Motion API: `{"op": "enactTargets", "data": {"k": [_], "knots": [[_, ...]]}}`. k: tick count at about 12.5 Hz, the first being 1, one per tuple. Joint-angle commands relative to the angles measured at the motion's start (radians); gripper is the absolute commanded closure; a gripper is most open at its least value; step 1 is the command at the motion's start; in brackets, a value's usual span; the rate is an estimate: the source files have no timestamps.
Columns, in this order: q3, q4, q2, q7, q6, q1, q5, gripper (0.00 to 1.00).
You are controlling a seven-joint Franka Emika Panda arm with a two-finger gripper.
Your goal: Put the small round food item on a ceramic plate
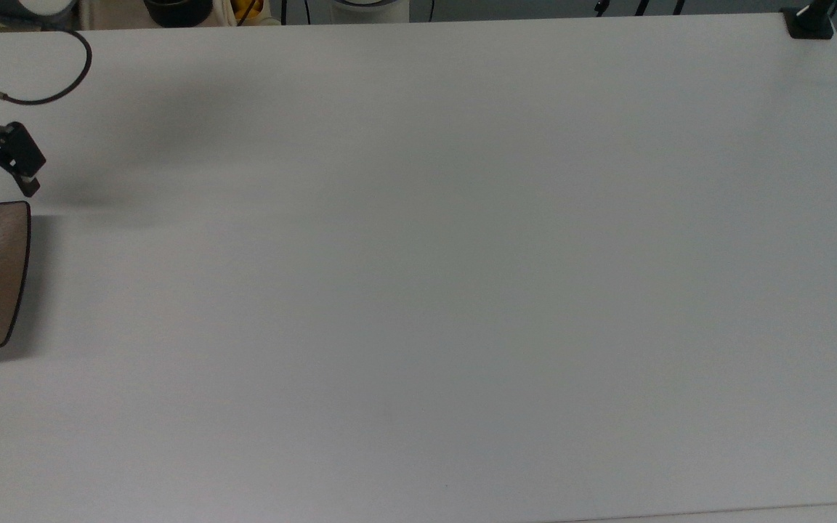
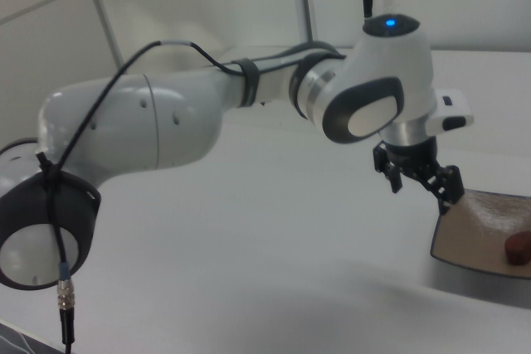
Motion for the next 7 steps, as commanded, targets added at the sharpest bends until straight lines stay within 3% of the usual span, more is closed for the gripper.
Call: {"op": "enactTargets", "data": {"k": [1,4,7], "knots": [[0.050,-0.037,-0.089,0.102,-0.163,0.010,-0.005,0.00],[0.071,-0.045,-0.156,0.125,-0.286,0.044,-0.022,0.00],[0.071,-0.150,-0.286,0.185,-0.362,0.094,-0.042,0.00]]}}
